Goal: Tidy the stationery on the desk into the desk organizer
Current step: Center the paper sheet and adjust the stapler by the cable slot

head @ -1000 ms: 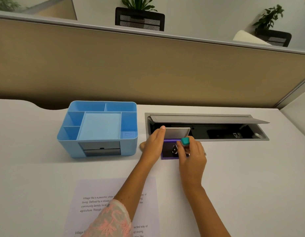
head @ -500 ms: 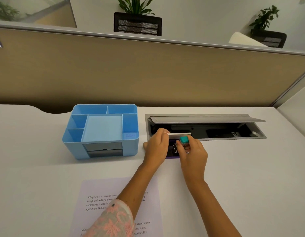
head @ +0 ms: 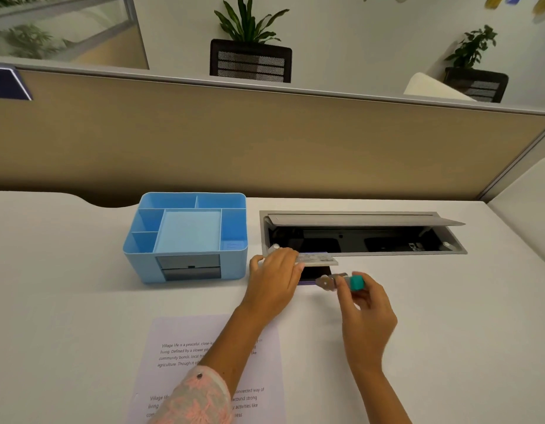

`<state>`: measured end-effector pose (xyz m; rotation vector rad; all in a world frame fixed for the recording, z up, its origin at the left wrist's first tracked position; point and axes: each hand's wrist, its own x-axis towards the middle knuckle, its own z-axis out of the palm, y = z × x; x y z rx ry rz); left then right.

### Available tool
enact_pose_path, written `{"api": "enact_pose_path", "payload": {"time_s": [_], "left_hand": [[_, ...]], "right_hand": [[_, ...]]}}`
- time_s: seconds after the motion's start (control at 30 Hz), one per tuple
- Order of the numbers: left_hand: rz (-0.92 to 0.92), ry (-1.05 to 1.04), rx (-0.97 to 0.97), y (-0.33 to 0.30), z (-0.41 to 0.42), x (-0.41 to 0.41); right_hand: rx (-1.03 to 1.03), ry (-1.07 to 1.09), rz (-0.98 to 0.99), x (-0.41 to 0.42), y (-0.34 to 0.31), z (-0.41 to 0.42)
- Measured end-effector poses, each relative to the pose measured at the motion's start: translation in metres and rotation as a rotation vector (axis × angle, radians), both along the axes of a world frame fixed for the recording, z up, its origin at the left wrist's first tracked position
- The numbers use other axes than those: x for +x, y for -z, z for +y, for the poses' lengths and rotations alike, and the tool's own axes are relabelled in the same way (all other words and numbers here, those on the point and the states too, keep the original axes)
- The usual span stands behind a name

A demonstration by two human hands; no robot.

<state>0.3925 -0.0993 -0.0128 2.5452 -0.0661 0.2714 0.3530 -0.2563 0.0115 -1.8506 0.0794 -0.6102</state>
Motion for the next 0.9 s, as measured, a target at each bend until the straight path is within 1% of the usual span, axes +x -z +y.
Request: {"api": "enact_pose_path", "payload": {"time_s": [0.07, 0.13, 0.2, 0.27, 0.37, 0.47, 0.53, 0.67, 0.77, 0.9], "left_hand": [[0.014, 0.031, 0.151, 0.002, 0.001, -0.003], [0.028, 0.052, 0.251, 0.003, 0.002, -0.004], [0.053, 0.072, 0.305, 0.005, 0.003, -0.005], [0.077, 0.083, 0.344, 0.007, 0.003, -0.005], [0.101, 0.073, 0.377, 0.009, 0.001, -0.006], [0.112, 0.057, 0.392, 0.009, -0.002, -0.006], [0.119, 0.050, 0.394, 0.009, -0.003, -0.006], [0.110, 0.025, 0.363, 0.002, -0.006, -0.014], [0.063, 0.005, 0.322, -0.006, 0.000, -0.036], [0.035, -0.046, 0.229, -0.013, 0.026, -0.091]], "right_hand": [[0.166, 0.057, 0.054, -0.012, 0.002, -0.008], [0.339, 0.098, 0.121, -0.021, 0.007, -0.015], [0.448, 0.106, 0.171, -0.029, 0.015, -0.020], [0.503, 0.098, 0.203, -0.035, 0.022, -0.022], [0.490, 0.070, 0.219, -0.039, 0.028, -0.023], [0.397, 0.034, 0.212, -0.040, 0.029, -0.022], [0.344, 0.015, 0.206, -0.040, 0.031, -0.020], [0.311, 0.008, 0.181, -0.041, 0.031, -0.020], [0.318, -0.009, 0.183, -0.043, 0.030, -0.022], [0.328, -0.027, 0.213, -0.053, 0.028, -0.025]]}}
